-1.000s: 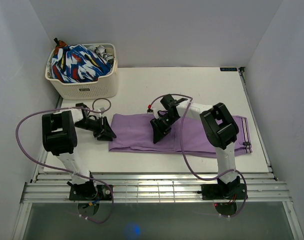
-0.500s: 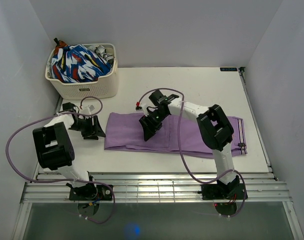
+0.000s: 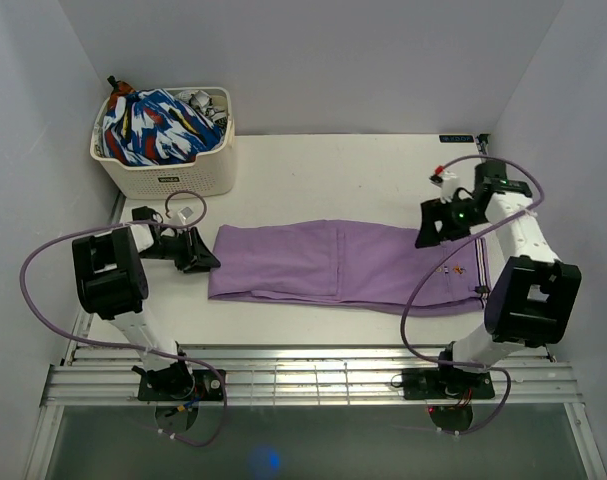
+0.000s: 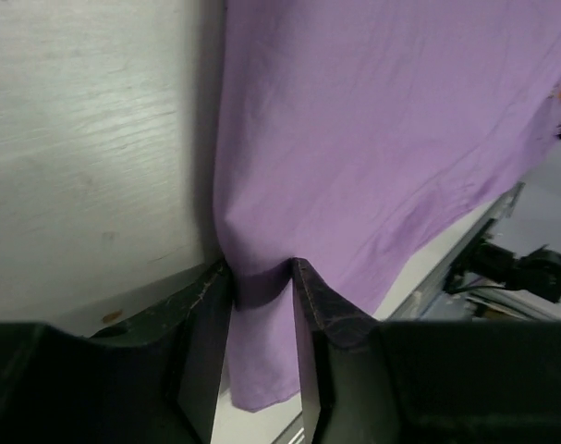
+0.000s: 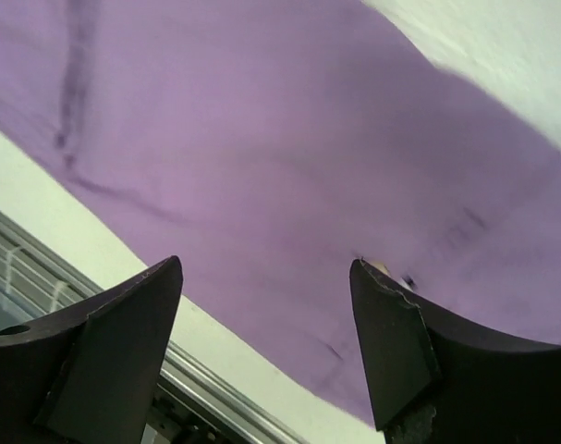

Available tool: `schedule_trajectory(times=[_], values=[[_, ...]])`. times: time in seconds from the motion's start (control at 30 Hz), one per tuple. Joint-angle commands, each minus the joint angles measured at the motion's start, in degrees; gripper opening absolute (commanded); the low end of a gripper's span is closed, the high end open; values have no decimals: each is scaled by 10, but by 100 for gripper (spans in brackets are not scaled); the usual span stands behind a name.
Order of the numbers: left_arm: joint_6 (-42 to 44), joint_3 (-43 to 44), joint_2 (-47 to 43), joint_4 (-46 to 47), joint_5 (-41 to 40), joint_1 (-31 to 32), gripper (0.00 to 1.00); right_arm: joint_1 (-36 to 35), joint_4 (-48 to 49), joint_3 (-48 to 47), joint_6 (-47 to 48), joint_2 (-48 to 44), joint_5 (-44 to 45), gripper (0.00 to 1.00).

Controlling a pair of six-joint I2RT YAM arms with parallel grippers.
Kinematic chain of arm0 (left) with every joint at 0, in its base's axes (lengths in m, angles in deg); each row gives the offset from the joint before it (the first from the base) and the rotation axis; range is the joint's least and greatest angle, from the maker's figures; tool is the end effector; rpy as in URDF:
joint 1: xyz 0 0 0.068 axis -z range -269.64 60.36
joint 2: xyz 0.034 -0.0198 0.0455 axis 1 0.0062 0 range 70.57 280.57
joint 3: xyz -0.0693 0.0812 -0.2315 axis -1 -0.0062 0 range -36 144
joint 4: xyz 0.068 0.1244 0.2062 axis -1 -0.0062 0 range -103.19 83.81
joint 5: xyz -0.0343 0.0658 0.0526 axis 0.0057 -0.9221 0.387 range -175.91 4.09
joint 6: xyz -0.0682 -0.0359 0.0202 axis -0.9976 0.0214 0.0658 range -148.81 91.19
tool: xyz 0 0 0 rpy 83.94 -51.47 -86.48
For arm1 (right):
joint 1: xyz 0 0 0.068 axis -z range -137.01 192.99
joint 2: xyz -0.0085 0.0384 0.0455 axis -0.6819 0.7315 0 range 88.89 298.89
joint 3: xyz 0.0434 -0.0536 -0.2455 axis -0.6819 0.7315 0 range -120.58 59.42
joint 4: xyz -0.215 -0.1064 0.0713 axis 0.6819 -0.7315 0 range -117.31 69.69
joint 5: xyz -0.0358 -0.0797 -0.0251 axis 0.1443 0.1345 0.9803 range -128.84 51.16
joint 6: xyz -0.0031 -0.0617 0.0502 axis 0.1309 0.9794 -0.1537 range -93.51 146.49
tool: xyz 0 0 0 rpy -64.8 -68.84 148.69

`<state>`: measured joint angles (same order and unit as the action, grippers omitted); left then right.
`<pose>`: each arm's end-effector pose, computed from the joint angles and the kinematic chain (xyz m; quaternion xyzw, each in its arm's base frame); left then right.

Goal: Fold and stack the trousers
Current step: Fold the trousers

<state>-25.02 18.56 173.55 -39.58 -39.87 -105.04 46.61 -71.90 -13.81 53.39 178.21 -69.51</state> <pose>0.2946 0.0299 0.0978 -0.0650 0.9161 -0.3737 0.1298 0.3097 0.0154 0.2292 -0.2410 0.9164 0.2012 0.2483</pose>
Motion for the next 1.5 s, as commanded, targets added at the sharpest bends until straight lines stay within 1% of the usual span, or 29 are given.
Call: schedule_trajectory(times=[0.0, 0.03, 0.07, 0.13, 0.17, 0.2, 0.33, 0.4, 0.43, 0.57, 0.6, 0.67, 0.7, 0.77, 0.9, 0.93, 0.97, 1.0, 1.03, 1.1, 1.13, 1.23, 1.27, 1.3, 1.33, 1.37, 1.4, 1.43, 1.47], values=[[-10, -13, 32, 50, -1, 14, 43, 98, -95, 24, 95, -13, 47, 79], [-18, -13, 35, 53, 2, 15, 38, 122, -100, 26, 107, -10, 53, 79], [-21, -10, 35, 54, 1, 14, 28, 166, -102, 28, 121, -7, 60, 79], [-25, -4, 29, 52, -2, 12, 16, 218, -103, 28, 135, 2, 77, 79], [-25, -1, 24, 49, 4, 10, 6, 230, -102, 27, 147, 5, 83, 79], [-25, 3, 19, 44, 5, 7, 1, 242, -99, 25, 151, 13, 91, 80], [-24, 27, -33, 6, 9, -23, 0, 281, -98, 17, 158, 35, 95, 80], [-18, 46, -53, -11, 3, -40, 0, 285, -96, 17, 162, 45, 91, 80], [-12, 55, -71, -33, 0, -59, 0, 287, -94, 18, 162, 48, 88, 80], [34, 111, -103, -105, -4, -90, 0, 287, -93, 27, 156, 61, 45, 80], [56, 132, -111, -118, -4, -91, 0, 287, -95, 27, 155, 69, 19, 80], [75, 146, -141, -137, 11, -91, 0, 287, -102, 27, 153, 78, -13, 78], [96, 160, -149, -146, 21, -90, 0, 287, -105, 29, 153, 83, -51, 78], [99, 171, -160, -163, 28, -82, 0, 283, -109, 38, 150, 92, -109, 77], [85, 200, -174, -184, 53, -55, 0, 247, -101, 56, 122, 119, -166, 78], [69, 213, -175, -186, 53, -36, 0, 233, -98, 62, 119, 123, -177, 80], [59, 218, -178, -186, 56, -27, 0, 227, -91, 78, 101, 128, -183, 84], [49, 224, -180, -186, 59, -18, 0, 221, -67, 88, 91, 129, -183, 86], [33, 236, -184, -187, 58, 5, 0, 213, -51, 100, 78, 129, -180, 88], [13, 247, -187, -185, 49, 31, 0, 208, -18, 133, 42, 128, -153, 88], [3, 251, -188, -179, 49, 58, 0, 206, 19, 142, 28, 128, -140, 87], [-56, 264, -187, -154, 46, 120, 0, 204, 54, 162, 11, 126, -113, 74], [-89, 265, -186, -143, 46, 137, 0, 204, 59, 164, 6, 125, -115, 61], [-111, 264, -186, -116, 35, 180, 0, 202, 60, 164, 6, 126, -119, 55], [-131, 261, -183, -102, 34, 195, 0, 200, 61, 163, 5, 128, -124, 50], [-149, 259, -176, -88, 34, 213, 0, 199, 61, 162, 5, 130, -130, 40], [-180, 256, -171, -75, 26, 249, 0, 197, 62, 162, 6, 131, -133, 36], [-194, 256, -165, -50, 20, 266, 0, 193, 62, 163, 7, 132, -135, 32], [-207, 257, -157, -38, 15, 284, 0, 191, 66, 164, 7, 132, -138, 24]])
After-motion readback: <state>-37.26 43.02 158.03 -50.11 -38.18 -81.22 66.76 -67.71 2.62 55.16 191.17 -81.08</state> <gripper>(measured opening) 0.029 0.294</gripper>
